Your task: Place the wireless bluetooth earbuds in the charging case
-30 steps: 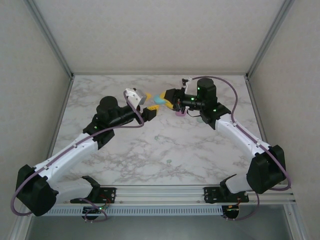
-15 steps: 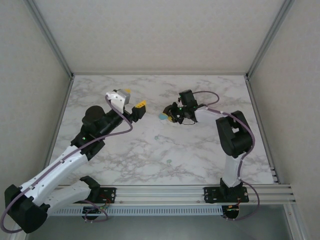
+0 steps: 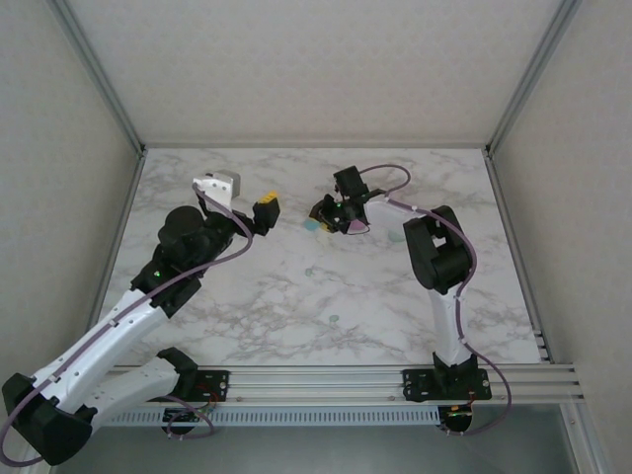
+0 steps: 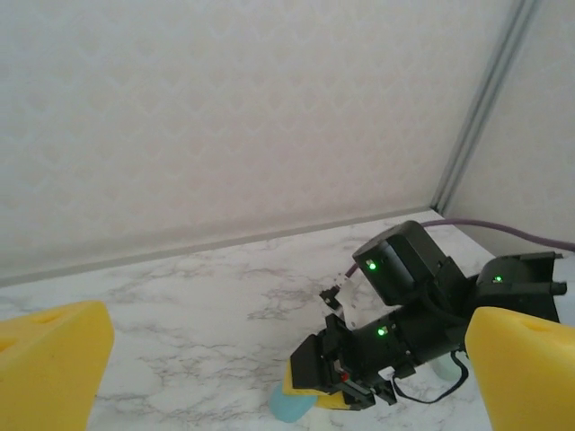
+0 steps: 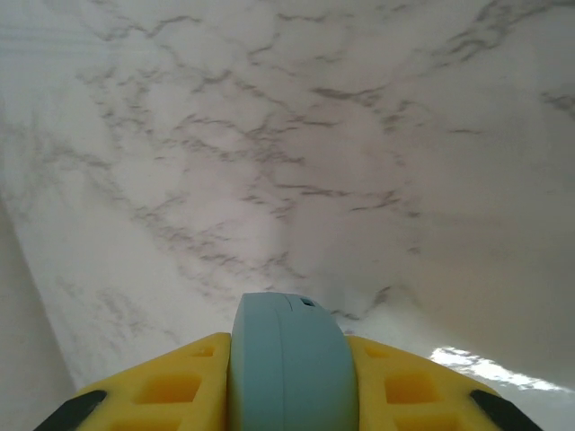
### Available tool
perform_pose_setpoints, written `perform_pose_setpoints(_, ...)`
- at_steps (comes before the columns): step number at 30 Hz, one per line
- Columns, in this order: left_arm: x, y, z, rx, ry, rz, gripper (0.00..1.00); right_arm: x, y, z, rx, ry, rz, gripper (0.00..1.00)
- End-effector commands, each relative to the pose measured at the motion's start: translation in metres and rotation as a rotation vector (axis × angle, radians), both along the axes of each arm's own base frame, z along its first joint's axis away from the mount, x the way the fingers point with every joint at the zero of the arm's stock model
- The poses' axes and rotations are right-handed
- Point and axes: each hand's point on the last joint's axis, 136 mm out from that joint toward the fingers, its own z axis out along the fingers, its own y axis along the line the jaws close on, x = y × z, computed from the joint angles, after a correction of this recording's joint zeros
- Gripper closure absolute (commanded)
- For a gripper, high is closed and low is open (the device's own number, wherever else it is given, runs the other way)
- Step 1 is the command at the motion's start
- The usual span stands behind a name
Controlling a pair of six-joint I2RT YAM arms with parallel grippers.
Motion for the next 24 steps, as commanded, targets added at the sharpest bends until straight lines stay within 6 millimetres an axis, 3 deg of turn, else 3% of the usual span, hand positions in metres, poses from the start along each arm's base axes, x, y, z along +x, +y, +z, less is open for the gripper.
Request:
perform_pose_setpoints(1, 0.006, 0.012, 0.006, -0.022, 0.045, 0.067, 0.00, -0.007, -0.005, -0.012, -0.077, 0.020, 0.025, 0.81)
perform_pose_setpoints(7, 0.005, 0.006, 0.004, -0.017, 0.055, 0.031, 0.00, -0.013, -0.020, -0.015, -0.162, 0.031, 0.009, 0.69)
perform_pose_setpoints(10, 0.006, 0.004, 0.004, -0.010, 0.058, 0.019, 0.00, -0.014, -0.029, -0.006, -0.208, 0.011, 0.010, 0.58)
perform_pose_setpoints(18, 0.007, -0.004, 0.002, 0.002, 0.066, -0.016, 0.00, -0.021, -0.049, 0.024, -0.309, -0.055, 0.057, 0.45)
perform_pose_setpoints(22, 0.007, -0.005, 0.002, 0.014, 0.070, -0.019, 0.00, -0.025, -0.077, 0.058, -0.427, -0.141, 0.060, 0.39)
perform_pose_setpoints(24, 0.008, -0.005, 0.001, 0.015, 0.077, -0.016, 0.00, -0.025, -0.105, 0.073, -0.493, -0.190, 0.037, 0.33)
